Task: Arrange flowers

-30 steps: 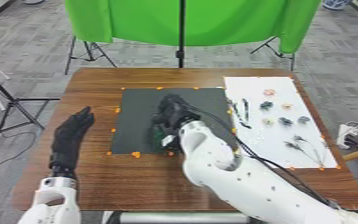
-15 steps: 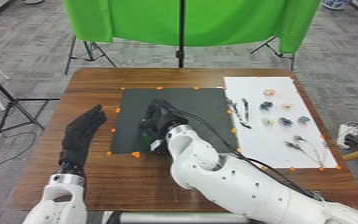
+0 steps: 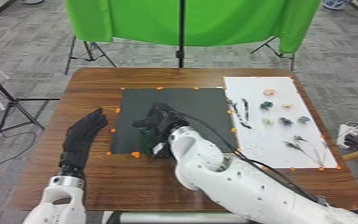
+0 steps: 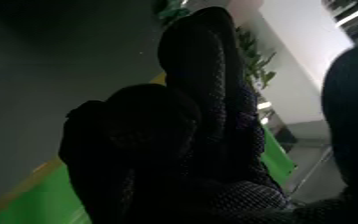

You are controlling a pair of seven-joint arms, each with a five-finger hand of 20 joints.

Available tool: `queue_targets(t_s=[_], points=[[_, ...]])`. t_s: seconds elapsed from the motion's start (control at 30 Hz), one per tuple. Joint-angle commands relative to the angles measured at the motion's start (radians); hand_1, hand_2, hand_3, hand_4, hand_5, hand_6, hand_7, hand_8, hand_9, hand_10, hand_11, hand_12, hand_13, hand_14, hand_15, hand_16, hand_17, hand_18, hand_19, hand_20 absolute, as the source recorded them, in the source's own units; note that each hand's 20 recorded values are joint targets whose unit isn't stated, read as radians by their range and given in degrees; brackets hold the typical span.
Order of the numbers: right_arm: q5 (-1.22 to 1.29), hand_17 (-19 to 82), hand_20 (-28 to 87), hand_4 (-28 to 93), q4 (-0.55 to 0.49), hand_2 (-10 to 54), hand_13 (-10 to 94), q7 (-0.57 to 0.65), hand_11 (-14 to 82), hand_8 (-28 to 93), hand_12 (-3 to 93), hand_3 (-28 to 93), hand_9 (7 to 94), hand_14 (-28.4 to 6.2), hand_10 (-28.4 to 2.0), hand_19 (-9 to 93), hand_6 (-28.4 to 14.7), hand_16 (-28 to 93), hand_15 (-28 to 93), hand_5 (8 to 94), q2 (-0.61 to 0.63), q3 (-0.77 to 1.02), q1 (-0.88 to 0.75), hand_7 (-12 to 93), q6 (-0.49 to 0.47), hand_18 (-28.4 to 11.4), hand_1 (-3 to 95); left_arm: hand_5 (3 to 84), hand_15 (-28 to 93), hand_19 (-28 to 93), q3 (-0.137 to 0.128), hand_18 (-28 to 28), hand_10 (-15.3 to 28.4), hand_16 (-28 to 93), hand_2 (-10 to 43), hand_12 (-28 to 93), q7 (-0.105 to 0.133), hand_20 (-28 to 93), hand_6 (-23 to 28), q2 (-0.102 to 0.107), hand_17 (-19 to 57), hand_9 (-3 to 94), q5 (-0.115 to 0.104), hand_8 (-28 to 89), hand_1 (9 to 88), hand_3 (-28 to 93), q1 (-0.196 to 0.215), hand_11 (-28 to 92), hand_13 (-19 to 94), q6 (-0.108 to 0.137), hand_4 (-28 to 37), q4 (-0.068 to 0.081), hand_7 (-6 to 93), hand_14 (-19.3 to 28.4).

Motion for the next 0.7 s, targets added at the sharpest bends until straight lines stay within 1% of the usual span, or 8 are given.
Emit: queue_targets(t_s=[0.03, 0.13, 0.23, 0.3, 0.37, 0.47, 0.57, 0.7], points=[[-0.065, 68, 55, -11, -0.160, 1.3, 92, 0.021, 42.1, -7, 27.8, 62, 86.4, -5.5, -14.8, 93, -5.0, 34, 60, 79.1, 0.175, 0.031, -0.062, 18, -0.181, -11.9, 20.1, 41.8, 22, 8, -0.022, 12.3, 13.5, 0, 4.0, 13, -0.026, 16, 7.1, -0.012, 2.4, 36.9, 0.003, -4, 22.0, 66, 0.042, 16, 27, -0.009, -28.3, -0.009, 6.1, 16.4], [-0.038, 68, 57, -11, -0.163, 4.7, 92, 0.022, 42.2, -7, 28.0, 62, 86.7, -5.7, -14.8, 93, -5.3, 34, 61, 78.4, 0.170, 0.009, -0.058, 15, -0.244, -12.2, 18.8, 41.9, 23, 8, -0.022, 12.3, 13.6, 0, 4.0, 13, -0.031, 16, 7.2, -0.012, 2.4, 37.0, 0.006, -4, 22.0, 66, 0.043, 17, 27, -0.018, -28.3, -0.008, 6.2, 16.6], [-0.024, 69, 58, -11, -0.151, 7.5, 92, 0.016, 42.3, -7, 28.2, 63, 87.1, -5.9, -15.0, 93, -5.1, 34, 62, 77.3, 0.143, -0.010, -0.058, 14, -0.259, -12.4, 17.9, 41.9, 23, 8, -0.016, 12.4, 13.6, 0, 4.1, 13, -0.030, 16, 7.2, -0.012, 2.3, 37.1, 0.009, -4, 22.1, 66, 0.033, 17, 27, -0.024, -28.3, -0.006, 6.1, 16.7], [-0.034, 69, 58, -11, -0.143, 8.1, 92, 0.009, 42.3, -7, 28.3, 63, 87.2, -5.9, -15.0, 93, -5.1, 34, 62, 76.8, 0.127, -0.025, -0.051, 13, -0.269, -12.6, 17.8, 41.9, 23, 8, -0.013, 12.4, 13.6, 0, 4.1, 13, -0.032, 16, 7.2, -0.011, 2.3, 37.0, 0.012, -4, 22.1, 66, 0.023, 17, 27, -0.026, -28.3, -0.002, 6.0, 16.7], [-0.027, 69, 59, -11, -0.133, 8.5, 92, 0.008, 42.3, -7, 28.4, 63, 87.3, -5.9, -15.0, 93, -4.9, 34, 62, 76.0, 0.112, -0.038, -0.042, 13, -0.271, -12.7, 17.5, 41.9, 23, 8, -0.013, 12.5, 13.5, 0, 4.2, 13, -0.031, 16, 7.2, -0.011, 2.2, 37.0, 0.012, -4, 22.1, 66, 0.024, 17, 27, -0.026, -28.3, -0.003, 6.0, 16.8], [-0.018, 69, 59, -11, -0.119, 8.7, 92, 0.004, 42.4, -7, 28.5, 63, 87.3, -6.0, -14.9, 93, -5.0, 34, 62, 75.2, 0.093, -0.043, -0.033, 13, -0.270, -12.6, 17.4, 41.9, 23, 9, -0.011, 12.5, 13.5, 0, 4.1, 13, -0.032, 16, 7.1, -0.015, 2.2, 36.9, 0.010, -4, 22.1, 66, 0.023, 17, 27, -0.022, -28.3, -0.003, 6.2, 16.8], [-0.008, 69, 59, -11, -0.113, 8.7, 92, 0.004, 42.4, -7, 28.6, 63, 87.3, -6.0, -15.0, 93, -5.0, 34, 62, 74.7, 0.080, -0.049, -0.023, 13, -0.261, -12.6, 17.1, 41.9, 23, 9, -0.012, 12.5, 13.4, 0, 4.2, 13, -0.032, 16, 7.2, -0.018, 2.2, 36.9, 0.011, -4, 22.1, 66, 0.030, 17, 27, -0.023, -28.3, -0.005, 6.2, 16.8], [-0.012, 69, 59, -11, -0.110, 8.1, 92, 0.001, 42.5, -7, 28.7, 63, 87.1, -6.0, -15.1, 93, -4.9, 34, 62, 74.3, 0.073, -0.046, -0.020, 13, -0.257, -12.6, 17.1, 41.9, 23, 9, -0.007, 12.6, 13.5, 0, 4.2, 13, -0.033, 16, 7.2, -0.022, 2.1, 36.9, 0.009, -4, 22.1, 66, 0.027, 17, 28, -0.022, -28.3, -0.003, 6.1, 16.8]])
